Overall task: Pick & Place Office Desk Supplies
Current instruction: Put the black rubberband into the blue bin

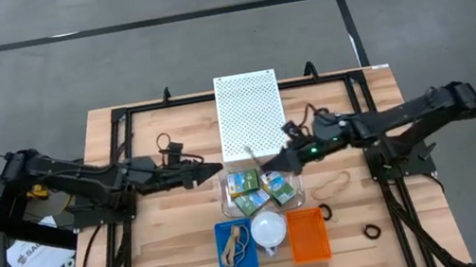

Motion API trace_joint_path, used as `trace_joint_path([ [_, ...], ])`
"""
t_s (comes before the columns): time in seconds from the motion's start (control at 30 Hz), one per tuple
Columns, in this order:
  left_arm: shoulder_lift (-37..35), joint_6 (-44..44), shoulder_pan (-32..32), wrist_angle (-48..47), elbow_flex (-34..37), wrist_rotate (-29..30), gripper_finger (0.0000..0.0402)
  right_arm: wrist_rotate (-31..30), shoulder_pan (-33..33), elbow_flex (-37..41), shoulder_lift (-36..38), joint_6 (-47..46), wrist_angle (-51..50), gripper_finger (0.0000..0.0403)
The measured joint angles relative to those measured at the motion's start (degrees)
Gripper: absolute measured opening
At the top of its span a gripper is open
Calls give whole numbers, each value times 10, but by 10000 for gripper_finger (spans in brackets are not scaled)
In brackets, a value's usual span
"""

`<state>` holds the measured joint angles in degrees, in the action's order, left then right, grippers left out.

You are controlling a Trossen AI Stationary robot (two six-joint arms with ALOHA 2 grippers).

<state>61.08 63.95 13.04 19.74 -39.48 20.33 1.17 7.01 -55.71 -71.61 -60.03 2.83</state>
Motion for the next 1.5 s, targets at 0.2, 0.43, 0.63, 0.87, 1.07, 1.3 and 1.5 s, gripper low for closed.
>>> trace_joint_path([
  [0.2,59,7,-3,105,0,-8,250,65,-16,-69,-66,35,-18,0],
  [0.43,86,6,-4,166,0,-23,250,102,-26,-103,-98,47,-24,0],
  [0.63,86,11,-20,163,0,-41,250,109,-35,-107,-102,50,-23,0],
  [0.87,86,15,-42,162,0,-63,250,112,-45,-107,-102,54,-21,0],
  [1.07,86,21,-57,162,0,-81,250,112,-51,-107,-102,61,-19,0],
  [1.3,86,24,-63,162,0,-83,219,112,-57,-107,-102,68,-19,0],
  [1.5,86,24,-66,162,0,-82,168,112,-57,-107,-102,79,-19,0],
])
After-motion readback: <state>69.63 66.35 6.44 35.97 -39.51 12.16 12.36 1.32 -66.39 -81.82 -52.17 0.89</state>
